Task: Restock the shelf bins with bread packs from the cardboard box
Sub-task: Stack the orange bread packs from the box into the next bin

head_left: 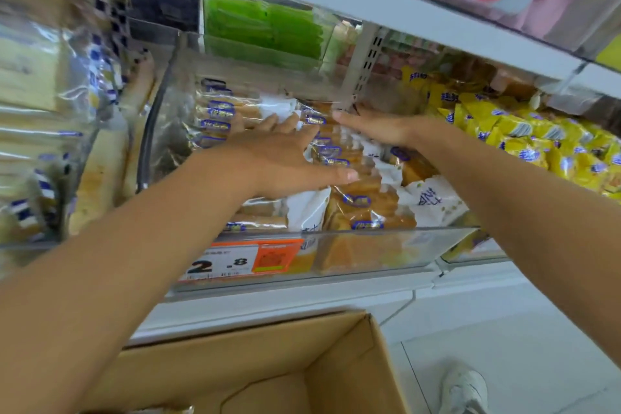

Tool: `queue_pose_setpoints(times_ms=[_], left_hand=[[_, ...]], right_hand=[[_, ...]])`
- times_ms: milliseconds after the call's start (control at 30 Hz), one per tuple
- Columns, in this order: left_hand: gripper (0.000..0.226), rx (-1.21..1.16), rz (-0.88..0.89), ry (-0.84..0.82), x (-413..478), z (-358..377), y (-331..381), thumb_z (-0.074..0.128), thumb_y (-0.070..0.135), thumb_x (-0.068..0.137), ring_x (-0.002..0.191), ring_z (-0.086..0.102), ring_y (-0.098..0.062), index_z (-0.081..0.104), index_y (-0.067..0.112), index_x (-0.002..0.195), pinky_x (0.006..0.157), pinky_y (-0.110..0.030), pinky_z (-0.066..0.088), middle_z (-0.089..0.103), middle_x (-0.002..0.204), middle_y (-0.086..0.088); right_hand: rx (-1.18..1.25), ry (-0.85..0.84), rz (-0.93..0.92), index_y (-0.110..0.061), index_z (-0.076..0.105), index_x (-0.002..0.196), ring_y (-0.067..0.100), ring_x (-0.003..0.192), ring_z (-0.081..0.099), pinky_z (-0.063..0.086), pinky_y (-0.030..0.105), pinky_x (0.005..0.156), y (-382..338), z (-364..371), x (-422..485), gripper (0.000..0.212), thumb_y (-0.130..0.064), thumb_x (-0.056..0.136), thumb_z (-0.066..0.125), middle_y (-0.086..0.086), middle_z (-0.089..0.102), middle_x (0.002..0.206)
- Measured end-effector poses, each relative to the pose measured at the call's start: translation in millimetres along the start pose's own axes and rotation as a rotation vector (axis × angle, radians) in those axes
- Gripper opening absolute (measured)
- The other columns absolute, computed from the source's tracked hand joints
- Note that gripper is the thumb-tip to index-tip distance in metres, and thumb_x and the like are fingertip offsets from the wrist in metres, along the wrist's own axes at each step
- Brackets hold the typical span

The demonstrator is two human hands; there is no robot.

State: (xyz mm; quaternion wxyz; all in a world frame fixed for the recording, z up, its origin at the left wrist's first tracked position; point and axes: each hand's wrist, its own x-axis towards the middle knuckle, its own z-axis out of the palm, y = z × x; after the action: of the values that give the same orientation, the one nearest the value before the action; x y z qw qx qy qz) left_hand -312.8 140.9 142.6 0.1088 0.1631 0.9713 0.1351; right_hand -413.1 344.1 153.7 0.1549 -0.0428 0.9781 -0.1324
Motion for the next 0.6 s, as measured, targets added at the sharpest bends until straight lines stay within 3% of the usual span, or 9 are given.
queue_pose_setpoints(times_ms=[67,200,367,467,600], left_hand=[[0.105,-0.004,-0.003,0.002,0,0,-1,0.025,0.093,0.067,0.151,-0.013,-0.014,-0.003,0.042,0.155,0.119,-0.054,-0.011,-0.014,0.163,0.011],[0.104,0.016,-0.004,0.0,-2,0,0,0.025,0.094,0.069,0.15,-0.013,-0.014,-0.003,0.041,0.155,0.117,-0.054,-0.013,-0.014,0.163,0.011],[0.104,0.033,-0.007,-0.005,-2,-1,1,0.024,0.093,0.07,0.151,-0.012,-0.015,-0.003,0.04,0.155,0.118,-0.054,-0.012,-0.013,0.163,0.01],[0.104,0.019,-0.004,-0.014,-3,-2,1,0.024,0.093,0.07,0.151,-0.012,-0.015,-0.002,0.039,0.155,0.118,-0.054,-0.013,-0.013,0.163,0.009],[0.106,0.012,0.008,-0.005,-2,-1,-1,0.023,0.093,0.068,0.151,-0.012,-0.016,-0.001,0.038,0.155,0.118,-0.055,-0.012,-0.013,0.164,0.007]], right_hand=[[0.0,0.103,-0.036,-0.036,0.019,0.153,0.02,0.142,0.031,0.022,0.039,0.114,9,-3,-15,0.102,-0.094,0.069,0.021,-0.006,0.027,0.157],[-0.246,0.035,0.011,-0.03,0.0,0.155,0.016,0.15,-0.001,0.005,0.046,0.121,22,5,-46,0.111,-0.093,0.064,0.009,-0.011,-0.004,0.162],[-0.14,0.135,-0.025,-0.026,0.017,0.152,0.018,0.147,0.017,0.022,0.049,0.117,24,20,-30,0.11,-0.096,0.067,0.014,-0.003,0.014,0.161],[-0.085,0.103,-0.033,-0.031,0.009,0.155,0.015,0.15,0.004,0.009,0.045,0.119,23,8,-42,0.094,-0.086,0.079,0.019,-0.009,0.002,0.162],[-0.035,0.153,-0.06,-0.04,0.005,0.153,0.014,0.149,-0.007,-0.001,0.051,0.119,15,6,-58,0.089,-0.087,0.078,0.012,-0.01,-0.004,0.162]])
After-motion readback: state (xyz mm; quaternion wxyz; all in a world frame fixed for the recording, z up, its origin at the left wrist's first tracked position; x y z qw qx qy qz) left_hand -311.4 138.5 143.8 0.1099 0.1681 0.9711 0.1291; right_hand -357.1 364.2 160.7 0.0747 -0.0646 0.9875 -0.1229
